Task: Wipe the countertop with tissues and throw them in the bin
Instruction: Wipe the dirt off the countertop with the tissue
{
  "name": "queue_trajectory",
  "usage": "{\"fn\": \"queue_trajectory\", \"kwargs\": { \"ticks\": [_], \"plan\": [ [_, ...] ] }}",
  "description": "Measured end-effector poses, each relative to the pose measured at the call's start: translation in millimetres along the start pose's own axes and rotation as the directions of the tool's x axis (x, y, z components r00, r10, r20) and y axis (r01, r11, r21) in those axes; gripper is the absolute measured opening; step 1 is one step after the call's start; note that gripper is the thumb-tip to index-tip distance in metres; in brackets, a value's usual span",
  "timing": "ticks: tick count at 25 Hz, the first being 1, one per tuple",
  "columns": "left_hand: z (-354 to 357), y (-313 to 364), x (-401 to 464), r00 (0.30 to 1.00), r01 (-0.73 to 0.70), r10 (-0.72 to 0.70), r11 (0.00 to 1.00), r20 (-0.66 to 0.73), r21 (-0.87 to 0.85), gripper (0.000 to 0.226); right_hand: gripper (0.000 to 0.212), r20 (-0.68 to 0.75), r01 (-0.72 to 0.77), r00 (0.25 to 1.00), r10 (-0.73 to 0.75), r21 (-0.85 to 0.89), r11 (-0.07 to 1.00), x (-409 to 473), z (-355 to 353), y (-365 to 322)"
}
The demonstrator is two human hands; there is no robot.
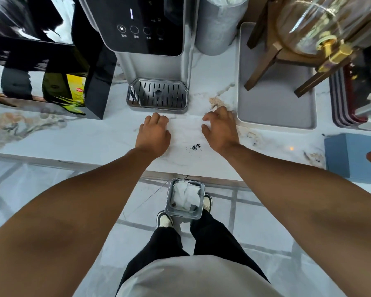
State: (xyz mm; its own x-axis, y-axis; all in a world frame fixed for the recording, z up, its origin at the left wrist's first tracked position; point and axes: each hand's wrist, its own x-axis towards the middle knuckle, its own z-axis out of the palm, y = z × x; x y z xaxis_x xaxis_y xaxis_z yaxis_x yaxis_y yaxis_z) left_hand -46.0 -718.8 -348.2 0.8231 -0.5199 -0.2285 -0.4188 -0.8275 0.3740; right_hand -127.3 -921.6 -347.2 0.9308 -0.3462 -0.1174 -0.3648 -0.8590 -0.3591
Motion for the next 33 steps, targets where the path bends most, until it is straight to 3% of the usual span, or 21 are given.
{"fn": "queue_trajectory", "kwargs": {
  "ticks": [7,11,17,27,33],
  "plan": [
    [10,-46,-26,0.986,-0.125,0.148,0.956,-0.070,0.265,0.046,0.032,0.105,0.048,0.993,-0.054,0.065,0.997,-1,18,-20],
    [20,-51,-23,0.988,-0.139,0.152,0.965,-0.041,0.224,0.054,0.026,0.098,0.005,0.995,-0.015,0.105,0.994,1,21,-18],
    [33,-63,-9,0.934,-0.340,0.356,0.898,-0.007,0.280,0.065,0.015,0.013,-0.058,0.998,0.056,0.165,0.985,11,20,-9],
    [36,-70,-5,0.928,-0.339,0.363,0.918,-0.089,0.208,0.059,0.007,-0.075,-0.128,0.980,0.184,0.471,0.873,6,24,-4],
    [34,-67,-5,0.931,-0.337,0.358,0.919,-0.073,0.204,0.060,0.014,-0.051,-0.091,0.991,0.124,0.425,0.901,6,23,-1]
  ]
}}
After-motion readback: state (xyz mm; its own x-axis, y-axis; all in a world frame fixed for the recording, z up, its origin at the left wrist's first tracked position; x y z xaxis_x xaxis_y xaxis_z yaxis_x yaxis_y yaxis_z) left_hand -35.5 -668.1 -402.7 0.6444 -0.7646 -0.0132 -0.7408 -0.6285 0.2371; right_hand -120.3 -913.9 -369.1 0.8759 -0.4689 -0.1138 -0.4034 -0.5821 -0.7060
